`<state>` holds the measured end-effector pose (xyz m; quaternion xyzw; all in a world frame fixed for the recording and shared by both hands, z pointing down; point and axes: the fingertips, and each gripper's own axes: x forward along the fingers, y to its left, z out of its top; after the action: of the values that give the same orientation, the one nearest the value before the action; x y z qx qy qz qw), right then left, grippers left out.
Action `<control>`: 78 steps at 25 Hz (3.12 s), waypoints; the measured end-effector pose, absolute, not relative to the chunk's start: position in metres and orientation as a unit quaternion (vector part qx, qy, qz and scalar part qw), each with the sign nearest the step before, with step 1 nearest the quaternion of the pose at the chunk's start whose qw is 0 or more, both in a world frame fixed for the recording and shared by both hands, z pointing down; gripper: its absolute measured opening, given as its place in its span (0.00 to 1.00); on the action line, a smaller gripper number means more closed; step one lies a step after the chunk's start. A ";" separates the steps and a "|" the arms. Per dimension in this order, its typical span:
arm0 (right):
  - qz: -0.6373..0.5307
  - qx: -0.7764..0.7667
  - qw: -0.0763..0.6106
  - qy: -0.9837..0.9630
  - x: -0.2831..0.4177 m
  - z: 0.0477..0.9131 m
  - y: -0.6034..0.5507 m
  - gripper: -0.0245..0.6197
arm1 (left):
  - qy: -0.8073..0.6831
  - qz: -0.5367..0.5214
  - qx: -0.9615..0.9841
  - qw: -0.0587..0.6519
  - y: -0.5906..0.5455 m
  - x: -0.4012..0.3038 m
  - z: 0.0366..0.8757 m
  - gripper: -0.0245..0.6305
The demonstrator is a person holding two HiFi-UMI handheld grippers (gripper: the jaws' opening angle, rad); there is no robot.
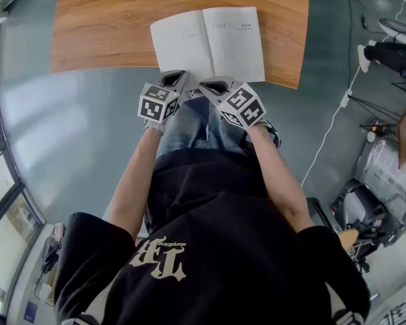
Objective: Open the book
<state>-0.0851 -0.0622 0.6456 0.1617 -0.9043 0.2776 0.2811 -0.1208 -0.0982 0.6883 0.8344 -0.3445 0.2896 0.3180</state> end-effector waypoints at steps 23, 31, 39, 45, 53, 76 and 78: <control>0.243 0.254 0.281 -0.893 -0.026 0.615 -0.078 0.02 | -0.352 0.274 0.836 0.321 -0.066 -0.141 0.672 0.04; 0.202 0.335 0.251 -0.885 0.018 0.547 -0.094 0.02 | -0.357 0.199 0.870 0.276 -0.088 -0.124 0.584 0.04; 0.163 0.361 0.248 -0.884 0.051 0.501 -0.106 0.02 | -0.368 0.166 0.880 0.251 -0.099 -0.116 0.535 0.04; 0.149 0.334 0.251 -0.896 0.064 0.499 -0.116 0.02 | -0.412 0.163 0.855 0.269 -0.090 -0.128 0.530 0.04; 0.129 0.276 0.251 -0.919 0.084 0.487 -0.129 0.02 | -0.455 0.148 0.842 0.248 -0.104 -0.098 0.493 0.04; 0.091 0.257 0.256 -0.927 0.157 0.469 -0.149 0.02 | -0.461 0.124 0.847 0.233 -0.086 -0.001 0.469 0.04; 0.089 0.254 0.255 -0.929 0.154 0.468 -0.147 0.02 | -0.463 0.124 0.846 0.233 -0.084 -0.002 0.469 0.04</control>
<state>0.1536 -0.1475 0.4684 0.2542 -0.9285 0.0893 0.2554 -0.0022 -0.0840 0.4688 0.8461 -0.4633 0.1238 0.2325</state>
